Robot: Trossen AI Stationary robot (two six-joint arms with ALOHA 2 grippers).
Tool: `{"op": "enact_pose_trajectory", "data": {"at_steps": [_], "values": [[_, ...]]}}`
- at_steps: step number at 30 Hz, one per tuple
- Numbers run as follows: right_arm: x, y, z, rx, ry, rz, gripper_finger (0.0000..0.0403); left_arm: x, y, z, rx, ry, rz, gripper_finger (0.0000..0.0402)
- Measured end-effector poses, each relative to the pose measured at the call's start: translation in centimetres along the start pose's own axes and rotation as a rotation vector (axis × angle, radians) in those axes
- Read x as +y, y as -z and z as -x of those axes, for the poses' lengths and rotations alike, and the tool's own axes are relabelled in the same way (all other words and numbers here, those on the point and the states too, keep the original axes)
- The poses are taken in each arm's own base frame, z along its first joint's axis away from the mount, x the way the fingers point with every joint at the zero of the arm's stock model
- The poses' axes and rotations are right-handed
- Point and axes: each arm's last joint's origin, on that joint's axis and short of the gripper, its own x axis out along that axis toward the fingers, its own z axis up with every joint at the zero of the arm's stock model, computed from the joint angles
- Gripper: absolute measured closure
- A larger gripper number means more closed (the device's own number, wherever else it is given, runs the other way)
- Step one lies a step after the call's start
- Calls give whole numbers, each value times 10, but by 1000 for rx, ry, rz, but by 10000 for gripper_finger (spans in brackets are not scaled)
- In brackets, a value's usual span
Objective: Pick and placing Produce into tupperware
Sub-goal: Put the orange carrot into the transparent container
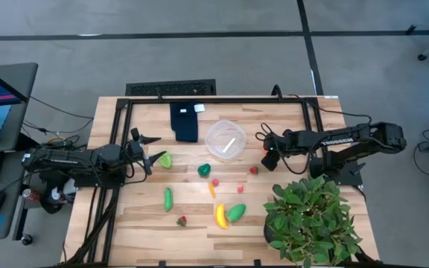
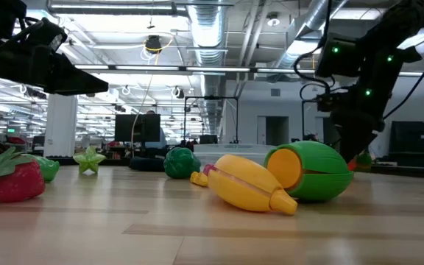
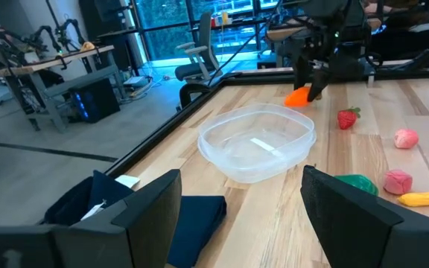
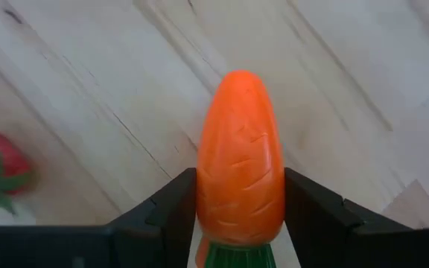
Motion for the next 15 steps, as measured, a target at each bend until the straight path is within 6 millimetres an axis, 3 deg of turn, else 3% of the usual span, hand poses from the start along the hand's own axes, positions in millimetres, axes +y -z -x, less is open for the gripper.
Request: {"op": "enact_pose_trajectory", "data": {"at_steps": [9,15], "values": [[-2,-9,24,-122,-47,28,220,0,0,0,0,0,0,136],[-3,-19,44,-302,-103,61,229,0,0,0,0,0,0,136]]}}
